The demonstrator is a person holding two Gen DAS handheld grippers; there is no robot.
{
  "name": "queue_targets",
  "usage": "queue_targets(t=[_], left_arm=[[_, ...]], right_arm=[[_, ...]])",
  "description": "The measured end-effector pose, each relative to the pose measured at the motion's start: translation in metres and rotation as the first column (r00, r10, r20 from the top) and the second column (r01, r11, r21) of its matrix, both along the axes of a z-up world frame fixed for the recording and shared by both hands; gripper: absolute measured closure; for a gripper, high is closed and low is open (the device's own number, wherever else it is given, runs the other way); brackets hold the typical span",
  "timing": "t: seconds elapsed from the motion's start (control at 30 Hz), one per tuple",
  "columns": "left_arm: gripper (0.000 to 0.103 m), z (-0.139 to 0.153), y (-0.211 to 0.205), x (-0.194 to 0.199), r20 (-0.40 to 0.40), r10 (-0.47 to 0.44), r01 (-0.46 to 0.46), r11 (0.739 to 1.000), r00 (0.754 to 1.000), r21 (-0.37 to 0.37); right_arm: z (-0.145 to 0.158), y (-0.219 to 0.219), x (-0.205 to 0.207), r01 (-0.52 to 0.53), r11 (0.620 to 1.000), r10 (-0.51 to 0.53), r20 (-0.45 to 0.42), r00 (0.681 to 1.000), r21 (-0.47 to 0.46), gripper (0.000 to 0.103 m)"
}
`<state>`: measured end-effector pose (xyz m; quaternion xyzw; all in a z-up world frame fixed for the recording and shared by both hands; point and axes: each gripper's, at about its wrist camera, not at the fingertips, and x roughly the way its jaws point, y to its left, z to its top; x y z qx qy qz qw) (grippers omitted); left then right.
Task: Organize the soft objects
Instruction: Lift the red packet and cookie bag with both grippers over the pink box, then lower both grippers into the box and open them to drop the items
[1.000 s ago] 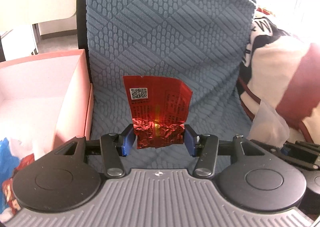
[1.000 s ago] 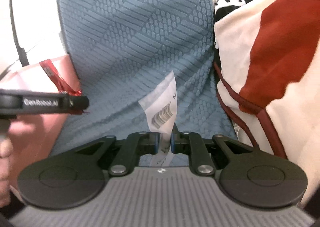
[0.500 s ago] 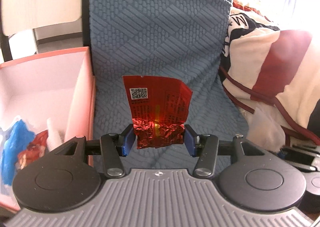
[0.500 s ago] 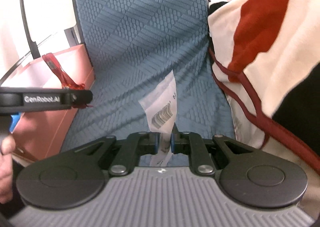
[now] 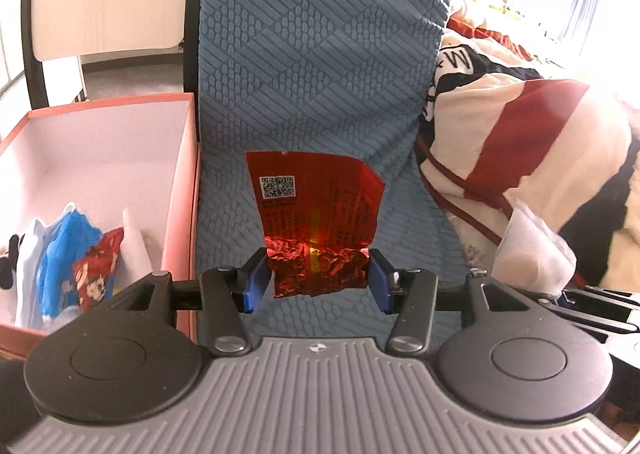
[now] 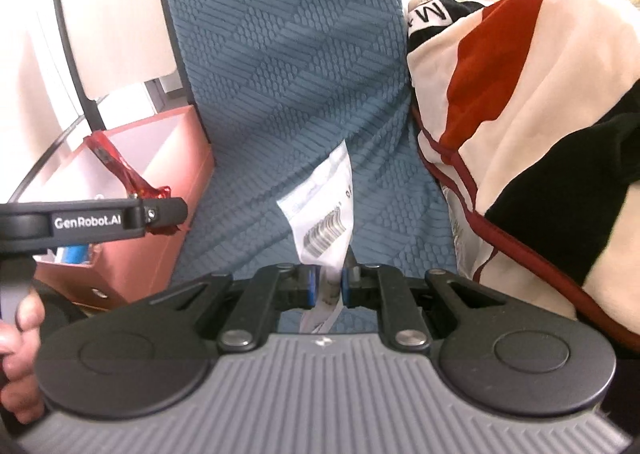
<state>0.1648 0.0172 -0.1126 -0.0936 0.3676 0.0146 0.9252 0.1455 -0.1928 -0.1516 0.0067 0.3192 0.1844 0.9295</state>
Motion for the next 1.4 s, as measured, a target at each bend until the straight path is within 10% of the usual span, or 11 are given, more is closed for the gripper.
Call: queue_targets(t=[0.63, 1.4], left_arm=[[0.045, 0.046, 0.037, -0.040, 0.011, 0.027, -0.027, 0.999, 1.000, -0.032], [0.045, 0.076, 0.176, -0.119, 0.027, 0.266, -0.266, 0.964, 0.964, -0.013]], right_arm=[[0.039, 0.020, -0.027, -0.052, 0.999, 0.052, 0.007, 0.999, -0.008, 0.088], [0.066, 0.171, -0.066, -0.363, 0.932, 0.363, 0.040, 0.931, -0.011, 0.087]])
